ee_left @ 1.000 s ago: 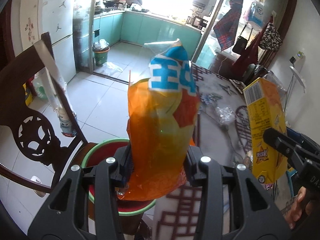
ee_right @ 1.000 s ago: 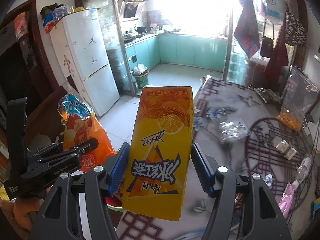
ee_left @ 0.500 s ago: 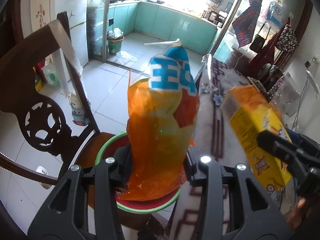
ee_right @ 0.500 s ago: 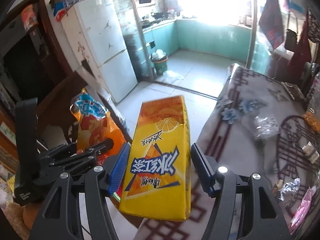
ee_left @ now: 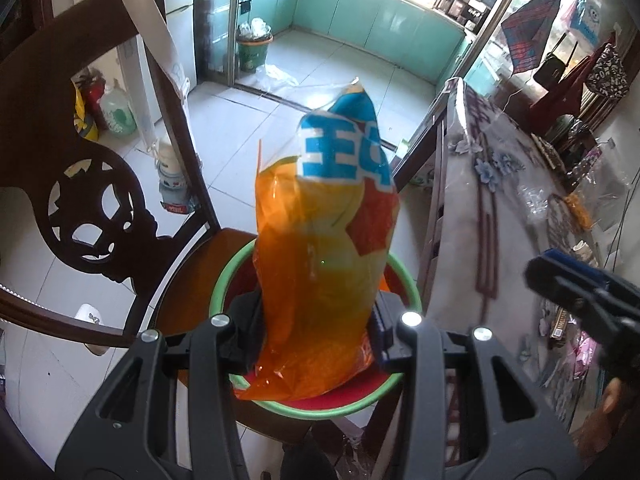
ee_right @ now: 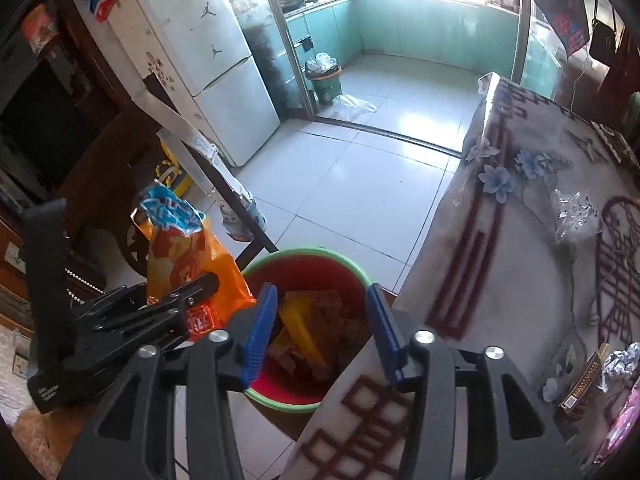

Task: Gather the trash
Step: 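Open both tools over the red bucket to drop the bag and carton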

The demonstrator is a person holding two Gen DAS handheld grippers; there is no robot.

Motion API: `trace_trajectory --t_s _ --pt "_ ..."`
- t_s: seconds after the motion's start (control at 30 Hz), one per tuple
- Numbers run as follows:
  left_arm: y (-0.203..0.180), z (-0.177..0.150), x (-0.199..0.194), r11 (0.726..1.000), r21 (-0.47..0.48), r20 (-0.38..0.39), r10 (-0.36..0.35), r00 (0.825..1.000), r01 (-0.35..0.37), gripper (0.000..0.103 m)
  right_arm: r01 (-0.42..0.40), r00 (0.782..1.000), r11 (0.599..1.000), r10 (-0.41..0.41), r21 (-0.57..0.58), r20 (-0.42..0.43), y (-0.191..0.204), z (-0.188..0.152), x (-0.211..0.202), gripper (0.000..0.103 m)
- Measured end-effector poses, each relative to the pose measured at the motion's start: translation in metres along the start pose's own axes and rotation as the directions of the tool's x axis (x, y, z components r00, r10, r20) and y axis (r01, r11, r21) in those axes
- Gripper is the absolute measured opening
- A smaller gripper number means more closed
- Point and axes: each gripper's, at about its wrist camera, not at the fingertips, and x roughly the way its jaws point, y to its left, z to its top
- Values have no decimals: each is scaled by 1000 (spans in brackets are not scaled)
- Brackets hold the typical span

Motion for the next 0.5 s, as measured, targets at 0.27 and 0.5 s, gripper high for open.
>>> trace_trajectory --t_s 0.27,0.5 --pt "-12 1 5 1000 31 -1 -4 1000 4 40 42 997 999 -42 -8 57 -4 -1 -31 64" --pt "-17 -5 4 1000 23 9 14 1000 -14 69 63 995 998 -62 -9 79 -11 -8 -46 67"
